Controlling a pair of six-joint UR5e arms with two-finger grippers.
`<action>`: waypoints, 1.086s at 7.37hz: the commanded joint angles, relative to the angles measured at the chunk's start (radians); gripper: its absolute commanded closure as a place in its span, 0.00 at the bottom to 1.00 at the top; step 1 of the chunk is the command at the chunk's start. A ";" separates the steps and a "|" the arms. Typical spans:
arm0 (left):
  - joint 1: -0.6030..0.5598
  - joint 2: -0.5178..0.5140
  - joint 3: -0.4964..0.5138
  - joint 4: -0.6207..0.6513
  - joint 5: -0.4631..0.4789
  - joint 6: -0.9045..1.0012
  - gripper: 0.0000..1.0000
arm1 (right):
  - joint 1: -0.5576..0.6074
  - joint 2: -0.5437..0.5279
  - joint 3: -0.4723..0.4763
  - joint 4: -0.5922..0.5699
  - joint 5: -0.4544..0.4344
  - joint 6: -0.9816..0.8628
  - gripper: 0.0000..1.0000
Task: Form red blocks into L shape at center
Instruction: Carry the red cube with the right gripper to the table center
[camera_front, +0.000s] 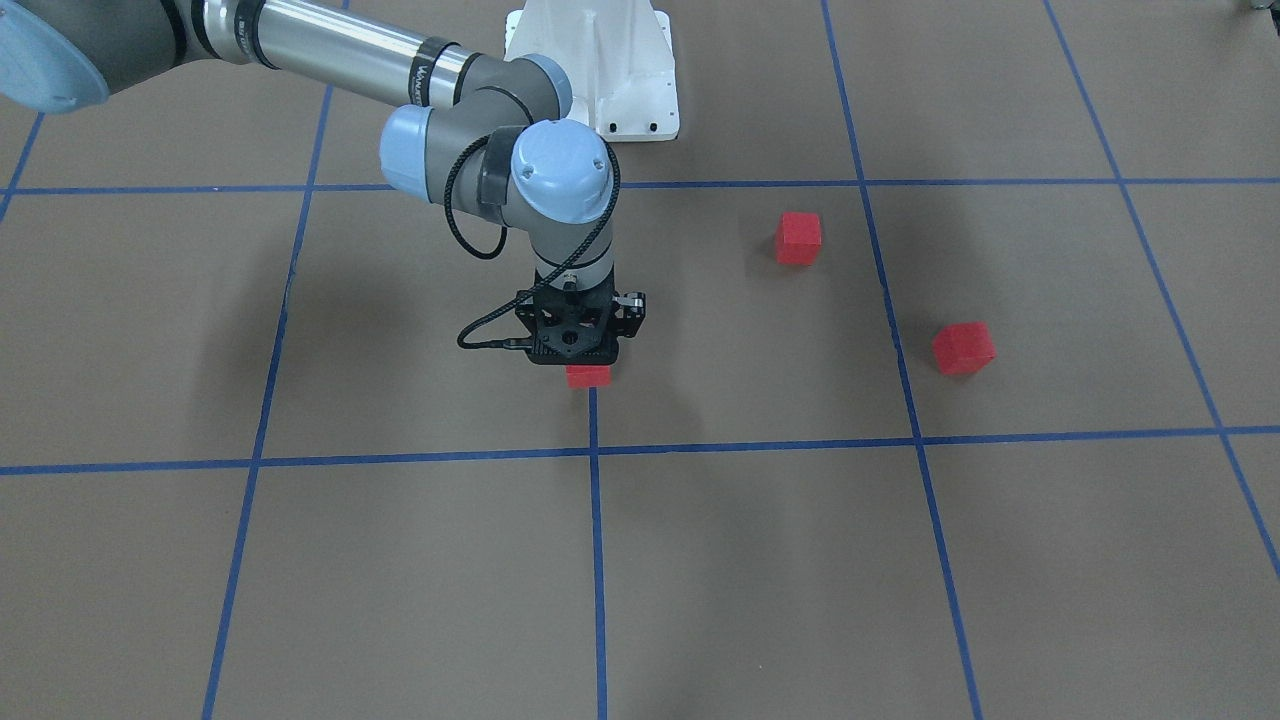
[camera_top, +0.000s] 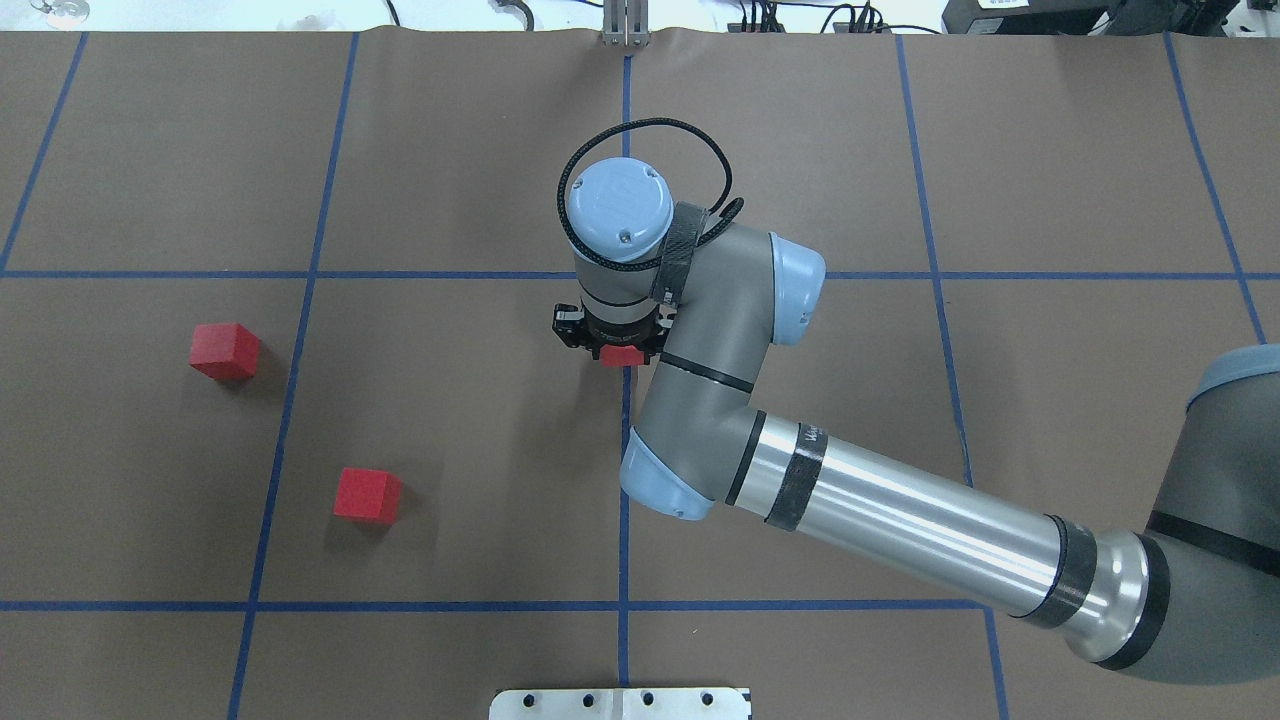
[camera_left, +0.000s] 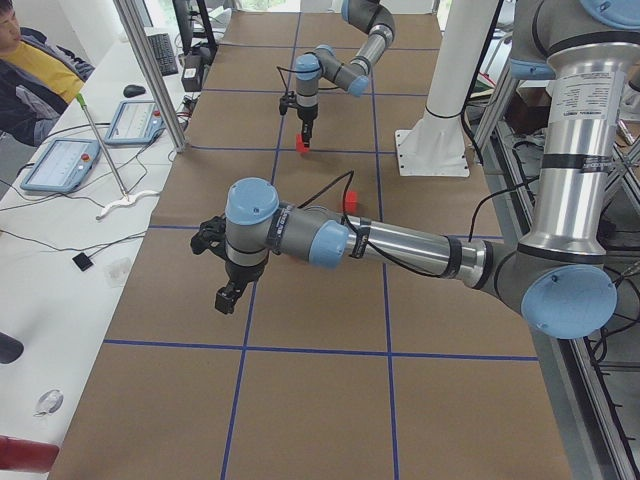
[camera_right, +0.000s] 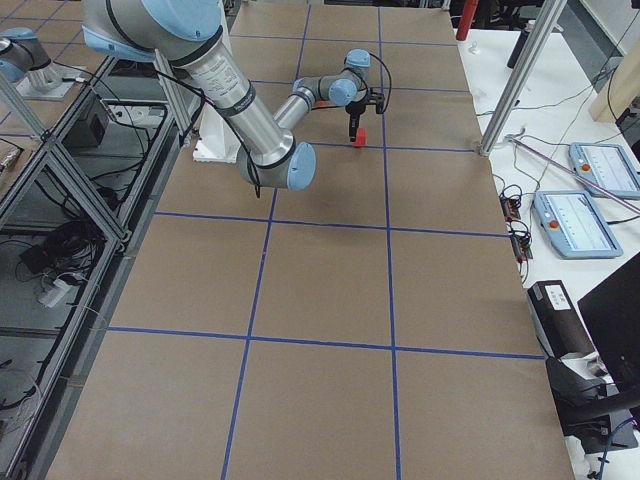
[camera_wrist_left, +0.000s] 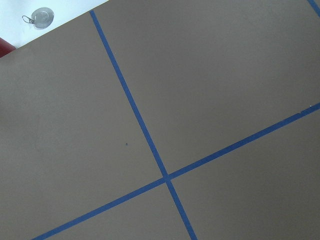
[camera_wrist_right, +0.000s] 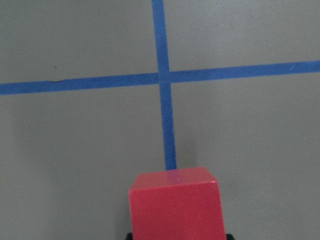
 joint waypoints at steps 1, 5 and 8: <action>0.000 0.000 0.000 0.000 0.000 0.000 0.00 | -0.005 -0.004 -0.003 0.000 -0.008 -0.004 0.92; 0.000 0.000 0.000 0.000 0.000 0.000 0.00 | -0.008 -0.008 -0.003 0.000 -0.026 -0.004 0.69; 0.000 0.000 0.000 0.000 0.000 0.000 0.00 | -0.014 -0.009 -0.003 0.000 -0.030 -0.003 0.50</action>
